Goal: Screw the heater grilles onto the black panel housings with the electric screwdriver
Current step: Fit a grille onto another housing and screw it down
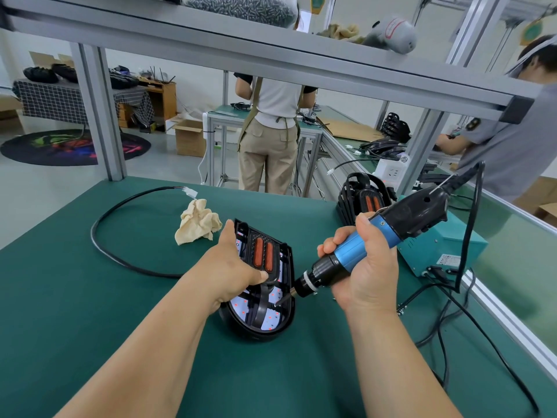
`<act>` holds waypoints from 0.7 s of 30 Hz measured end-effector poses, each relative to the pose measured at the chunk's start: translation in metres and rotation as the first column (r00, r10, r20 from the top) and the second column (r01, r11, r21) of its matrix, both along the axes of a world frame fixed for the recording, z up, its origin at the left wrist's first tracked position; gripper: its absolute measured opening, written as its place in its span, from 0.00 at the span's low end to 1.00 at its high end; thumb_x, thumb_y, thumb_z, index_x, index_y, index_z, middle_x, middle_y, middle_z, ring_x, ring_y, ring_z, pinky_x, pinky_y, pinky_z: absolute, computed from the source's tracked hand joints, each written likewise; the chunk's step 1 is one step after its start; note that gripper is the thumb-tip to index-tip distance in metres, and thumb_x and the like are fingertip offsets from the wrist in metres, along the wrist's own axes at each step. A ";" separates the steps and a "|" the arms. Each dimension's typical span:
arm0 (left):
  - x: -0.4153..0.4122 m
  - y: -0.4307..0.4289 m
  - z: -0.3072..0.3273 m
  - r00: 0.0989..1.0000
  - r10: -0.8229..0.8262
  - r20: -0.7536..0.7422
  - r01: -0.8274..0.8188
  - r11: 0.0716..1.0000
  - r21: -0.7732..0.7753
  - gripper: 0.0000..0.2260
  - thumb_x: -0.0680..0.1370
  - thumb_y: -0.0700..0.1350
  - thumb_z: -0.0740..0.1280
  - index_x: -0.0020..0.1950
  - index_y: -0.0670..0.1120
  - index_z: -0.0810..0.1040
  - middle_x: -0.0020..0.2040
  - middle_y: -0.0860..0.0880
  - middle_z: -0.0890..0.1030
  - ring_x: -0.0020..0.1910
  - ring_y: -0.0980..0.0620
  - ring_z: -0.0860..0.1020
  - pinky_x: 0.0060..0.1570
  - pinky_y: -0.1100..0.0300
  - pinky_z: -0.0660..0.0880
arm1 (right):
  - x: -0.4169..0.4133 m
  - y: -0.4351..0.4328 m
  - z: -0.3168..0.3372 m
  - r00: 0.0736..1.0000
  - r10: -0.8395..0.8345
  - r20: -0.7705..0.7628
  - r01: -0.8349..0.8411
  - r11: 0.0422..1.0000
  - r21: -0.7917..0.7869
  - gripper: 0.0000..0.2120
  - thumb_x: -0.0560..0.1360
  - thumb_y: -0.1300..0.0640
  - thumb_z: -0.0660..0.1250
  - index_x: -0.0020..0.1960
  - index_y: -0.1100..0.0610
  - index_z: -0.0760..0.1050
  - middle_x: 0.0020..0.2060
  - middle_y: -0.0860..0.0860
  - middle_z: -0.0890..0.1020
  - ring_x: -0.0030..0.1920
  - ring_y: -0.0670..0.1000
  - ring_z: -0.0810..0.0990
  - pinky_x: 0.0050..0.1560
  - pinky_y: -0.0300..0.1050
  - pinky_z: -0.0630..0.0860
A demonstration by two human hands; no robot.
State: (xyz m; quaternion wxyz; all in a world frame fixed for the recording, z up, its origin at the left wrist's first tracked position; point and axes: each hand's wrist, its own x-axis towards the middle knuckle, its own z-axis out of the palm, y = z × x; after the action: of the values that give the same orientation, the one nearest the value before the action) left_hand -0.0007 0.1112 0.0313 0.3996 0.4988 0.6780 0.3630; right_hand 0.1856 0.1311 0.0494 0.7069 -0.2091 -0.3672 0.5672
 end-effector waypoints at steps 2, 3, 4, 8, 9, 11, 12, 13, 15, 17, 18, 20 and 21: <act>0.000 0.000 0.000 1.000 0.001 0.005 -0.001 1.000 0.004 0.51 0.72 0.40 0.76 0.81 0.56 0.42 0.68 0.49 0.75 0.55 0.50 0.78 0.56 0.56 0.76 | 0.000 0.000 0.000 1.000 0.000 -0.004 0.000 1.000 0.000 0.05 0.71 0.56 0.69 0.37 0.50 0.75 0.26 0.53 0.73 0.25 0.53 0.73 0.31 0.46 0.76; 0.000 0.000 0.000 1.000 -0.001 0.007 0.001 1.000 0.006 0.50 0.72 0.39 0.76 0.81 0.56 0.44 0.66 0.49 0.77 0.55 0.49 0.79 0.58 0.54 0.77 | 0.000 0.000 0.000 1.000 0.001 -0.005 -0.001 1.000 -0.001 0.05 0.71 0.56 0.69 0.37 0.49 0.75 0.26 0.53 0.73 0.25 0.53 0.73 0.31 0.46 0.76; 0.000 0.000 0.000 1.000 -0.004 0.010 0.004 1.000 0.008 0.49 0.72 0.39 0.76 0.81 0.56 0.46 0.65 0.48 0.78 0.54 0.48 0.80 0.59 0.51 0.77 | 0.000 0.000 0.000 1.000 0.001 -0.006 -0.001 1.000 -0.002 0.05 0.70 0.56 0.69 0.37 0.49 0.75 0.26 0.53 0.73 0.25 0.53 0.73 0.31 0.46 0.76; 0.000 0.000 0.000 1.000 0.000 0.015 0.000 1.000 0.002 0.50 0.72 0.39 0.76 0.81 0.56 0.44 0.65 0.48 0.78 0.56 0.47 0.80 0.61 0.48 0.76 | -0.001 0.000 0.001 1.000 -0.006 -0.004 0.006 1.000 -0.001 0.06 0.70 0.56 0.69 0.36 0.49 0.75 0.26 0.53 0.73 0.25 0.53 0.73 0.31 0.46 0.75; 0.000 0.000 0.000 1.000 0.000 0.018 0.000 1.000 0.002 0.51 0.72 0.39 0.76 0.81 0.56 0.42 0.65 0.48 0.78 0.57 0.47 0.79 0.62 0.49 0.75 | -0.001 0.000 0.001 1.000 -0.008 -0.004 0.008 1.000 -0.002 0.06 0.70 0.56 0.69 0.36 0.49 0.75 0.26 0.53 0.73 0.25 0.53 0.73 0.31 0.46 0.75; 0.000 0.000 0.000 1.000 -0.001 0.021 0.001 1.000 0.003 0.52 0.72 0.39 0.76 0.81 0.55 0.41 0.65 0.49 0.77 0.57 0.48 0.78 0.63 0.51 0.75 | -0.001 0.000 0.000 1.000 -0.006 -0.006 0.005 1.000 -0.006 0.06 0.71 0.56 0.69 0.36 0.49 0.75 0.27 0.53 0.73 0.25 0.53 0.73 0.31 0.46 0.76; 0.000 0.000 0.000 1.000 -0.001 0.018 0.001 1.000 0.003 0.52 0.72 0.40 0.76 0.81 0.55 0.41 0.65 0.50 0.77 0.57 0.49 0.78 0.62 0.52 0.75 | -0.001 0.000 0.001 1.000 -0.003 -0.008 0.003 1.000 -0.007 0.06 0.71 0.56 0.69 0.36 0.49 0.75 0.27 0.53 0.73 0.25 0.53 0.73 0.31 0.46 0.76; 0.000 0.000 0.000 1.000 0.000 0.015 -0.001 1.000 0.005 0.52 0.72 0.40 0.76 0.81 0.55 0.41 0.65 0.50 0.77 0.56 0.49 0.79 0.61 0.53 0.75 | -0.001 0.000 0.001 1.000 -0.003 -0.008 0.003 1.000 -0.006 0.06 0.71 0.56 0.69 0.36 0.49 0.75 0.27 0.53 0.73 0.25 0.53 0.73 0.31 0.46 0.76; 0.000 0.000 0.000 1.000 0.003 0.013 -0.003 1.000 0.008 0.52 0.72 0.40 0.76 0.81 0.55 0.41 0.65 0.49 0.77 0.56 0.49 0.79 0.62 0.51 0.75 | -0.001 0.000 0.001 1.000 -0.008 0.000 0.008 1.000 -0.002 0.06 0.71 0.56 0.69 0.35 0.49 0.75 0.27 0.53 0.73 0.25 0.53 0.73 0.31 0.46 0.76; 0.000 0.000 0.000 1.000 -0.001 0.010 0.001 1.000 0.007 0.51 0.72 0.40 0.76 0.81 0.56 0.42 0.67 0.49 0.76 0.58 0.48 0.78 0.63 0.51 0.75 | -0.001 -0.001 0.001 1.000 -0.010 0.004 0.010 1.000 0.000 0.05 0.71 0.56 0.69 0.36 0.49 0.75 0.27 0.53 0.73 0.25 0.53 0.73 0.31 0.46 0.76; -0.001 0.000 0.000 1.000 -0.004 0.008 0.004 1.000 0.006 0.51 0.72 0.40 0.76 0.81 0.56 0.42 0.69 0.49 0.75 0.59 0.48 0.78 0.63 0.51 0.74 | -0.001 -0.001 0.001 1.000 -0.009 0.002 0.009 1.000 -0.001 0.05 0.70 0.56 0.69 0.37 0.50 0.75 0.27 0.53 0.73 0.25 0.53 0.73 0.31 0.47 0.76; -0.001 -0.001 0.000 1.000 -0.002 0.006 0.002 1.000 0.003 0.52 0.72 0.40 0.76 0.81 0.56 0.41 0.70 0.49 0.74 0.59 0.48 0.77 0.60 0.54 0.74 | 0.000 -0.001 0.001 1.000 -0.006 -0.004 0.006 1.000 -0.006 0.04 0.70 0.56 0.69 0.39 0.50 0.75 0.27 0.53 0.73 0.25 0.53 0.73 0.31 0.46 0.76; -0.001 -0.001 0.000 1.000 -0.002 0.005 0.002 1.000 0.003 0.52 0.72 0.40 0.76 0.81 0.56 0.40 0.71 0.49 0.73 0.58 0.49 0.77 0.58 0.56 0.74 | 0.000 -0.001 0.000 1.000 -0.005 -0.006 0.005 1.000 -0.009 0.03 0.70 0.56 0.69 0.39 0.50 0.75 0.27 0.53 0.73 0.25 0.53 0.73 0.31 0.46 0.76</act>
State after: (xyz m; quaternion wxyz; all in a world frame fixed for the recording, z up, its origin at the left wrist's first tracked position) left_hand -0.0013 0.1103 0.0314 0.4008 0.4993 0.6759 0.3651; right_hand 0.1852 0.1305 0.0497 0.7085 -0.2115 -0.3621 0.5676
